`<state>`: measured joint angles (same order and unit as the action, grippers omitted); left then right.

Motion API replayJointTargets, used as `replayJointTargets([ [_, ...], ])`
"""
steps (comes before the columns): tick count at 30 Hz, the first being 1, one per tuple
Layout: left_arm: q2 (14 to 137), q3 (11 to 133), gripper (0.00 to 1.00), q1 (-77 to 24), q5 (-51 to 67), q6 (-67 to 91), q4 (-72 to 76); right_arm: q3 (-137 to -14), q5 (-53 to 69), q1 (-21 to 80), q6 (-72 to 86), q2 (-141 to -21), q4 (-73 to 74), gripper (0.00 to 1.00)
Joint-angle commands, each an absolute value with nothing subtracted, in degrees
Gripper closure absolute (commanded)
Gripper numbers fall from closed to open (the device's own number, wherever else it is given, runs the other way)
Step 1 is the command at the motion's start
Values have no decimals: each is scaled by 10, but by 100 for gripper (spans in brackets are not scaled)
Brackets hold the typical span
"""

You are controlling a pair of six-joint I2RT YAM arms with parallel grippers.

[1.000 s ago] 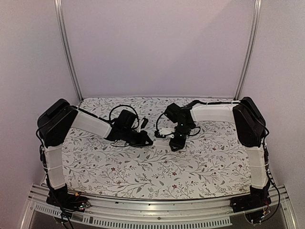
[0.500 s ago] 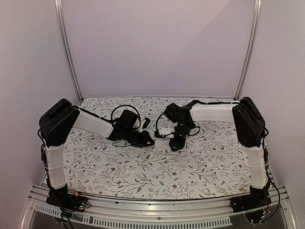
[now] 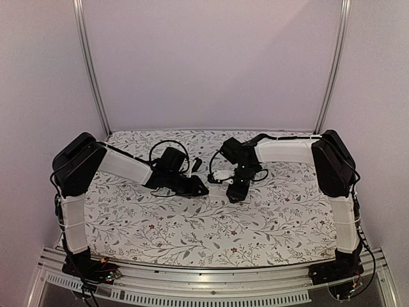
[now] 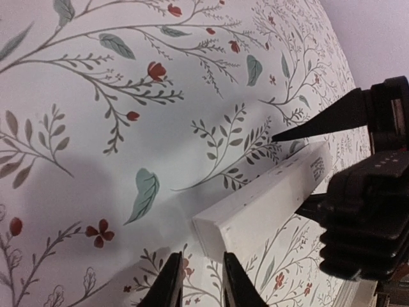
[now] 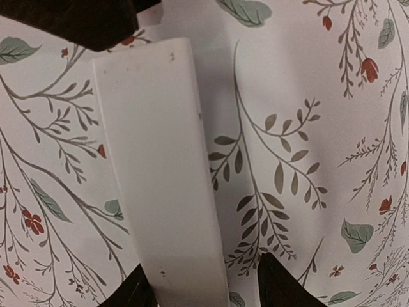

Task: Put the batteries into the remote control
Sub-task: Load the battery cover onto the remote control without the battery cover.

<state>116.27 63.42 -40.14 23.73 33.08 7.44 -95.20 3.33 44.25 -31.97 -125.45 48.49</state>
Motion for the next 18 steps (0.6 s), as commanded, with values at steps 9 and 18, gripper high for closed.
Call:
replayJointTargets([
  [9, 1101, 595, 64, -375, 216, 329, 96, -913, 63, 422, -258, -1136, 419, 34],
  [18, 1089, 620, 63, -404, 186, 282, 61, -707, 73, 366, -22, -937, 262, 31],
])
